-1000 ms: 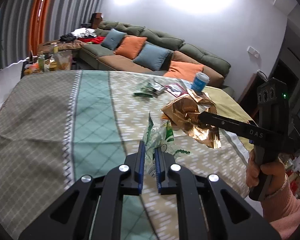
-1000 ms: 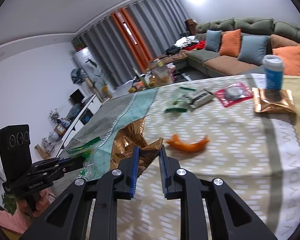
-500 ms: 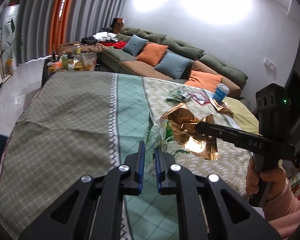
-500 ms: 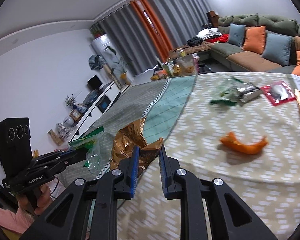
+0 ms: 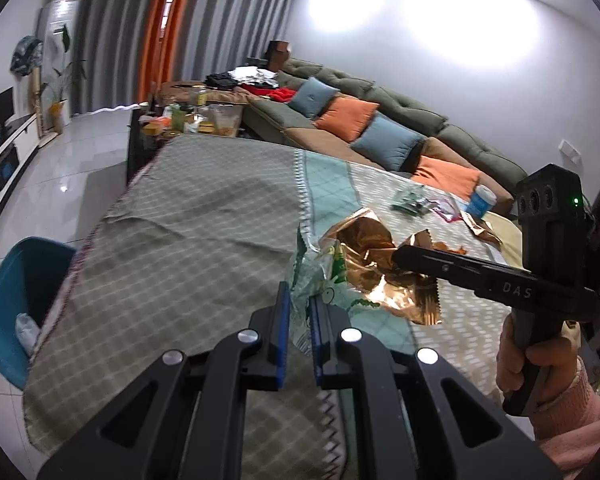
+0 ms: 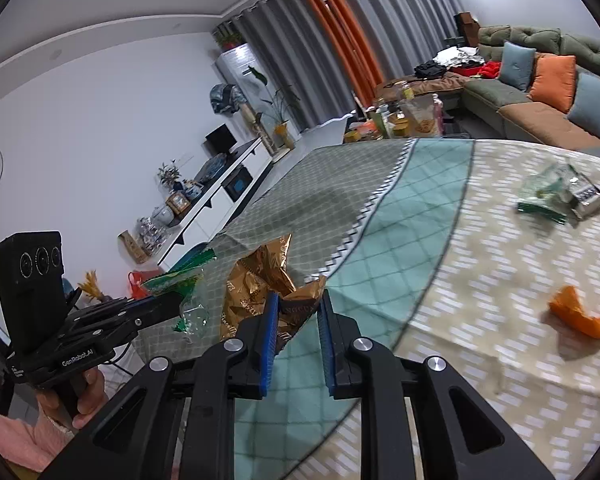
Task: Collect trash
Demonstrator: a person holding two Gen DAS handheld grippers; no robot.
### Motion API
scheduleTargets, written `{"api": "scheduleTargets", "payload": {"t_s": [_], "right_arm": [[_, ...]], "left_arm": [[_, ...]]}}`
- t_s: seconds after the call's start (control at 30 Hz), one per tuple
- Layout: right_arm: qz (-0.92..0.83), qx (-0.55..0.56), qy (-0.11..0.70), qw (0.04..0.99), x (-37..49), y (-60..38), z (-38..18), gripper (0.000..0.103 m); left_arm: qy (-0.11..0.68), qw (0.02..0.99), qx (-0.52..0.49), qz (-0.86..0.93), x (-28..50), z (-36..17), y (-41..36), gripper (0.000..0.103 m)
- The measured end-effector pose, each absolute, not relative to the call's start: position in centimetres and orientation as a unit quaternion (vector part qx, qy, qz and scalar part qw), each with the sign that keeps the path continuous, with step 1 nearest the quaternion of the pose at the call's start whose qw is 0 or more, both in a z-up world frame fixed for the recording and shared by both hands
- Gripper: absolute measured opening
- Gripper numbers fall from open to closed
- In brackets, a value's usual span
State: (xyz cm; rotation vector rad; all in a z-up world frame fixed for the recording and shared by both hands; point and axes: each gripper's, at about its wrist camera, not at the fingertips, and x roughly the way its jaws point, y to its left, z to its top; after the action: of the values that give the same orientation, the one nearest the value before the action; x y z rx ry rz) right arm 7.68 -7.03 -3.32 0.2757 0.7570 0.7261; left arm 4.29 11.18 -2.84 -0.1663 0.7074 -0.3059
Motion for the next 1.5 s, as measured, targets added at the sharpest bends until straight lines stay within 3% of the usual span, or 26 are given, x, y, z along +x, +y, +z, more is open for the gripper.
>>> {"api": "scheduleTargets", "payload": {"t_s": [1.5], "right_arm": [[0.417, 0.092, 0.378, 0.822, 8.9, 3.4, -2.8, 0.020]], "left_arm": [[0.327, 0.936, -0.119, -0.050, 2.3, -2.6, 19.7, 0.011]]}}
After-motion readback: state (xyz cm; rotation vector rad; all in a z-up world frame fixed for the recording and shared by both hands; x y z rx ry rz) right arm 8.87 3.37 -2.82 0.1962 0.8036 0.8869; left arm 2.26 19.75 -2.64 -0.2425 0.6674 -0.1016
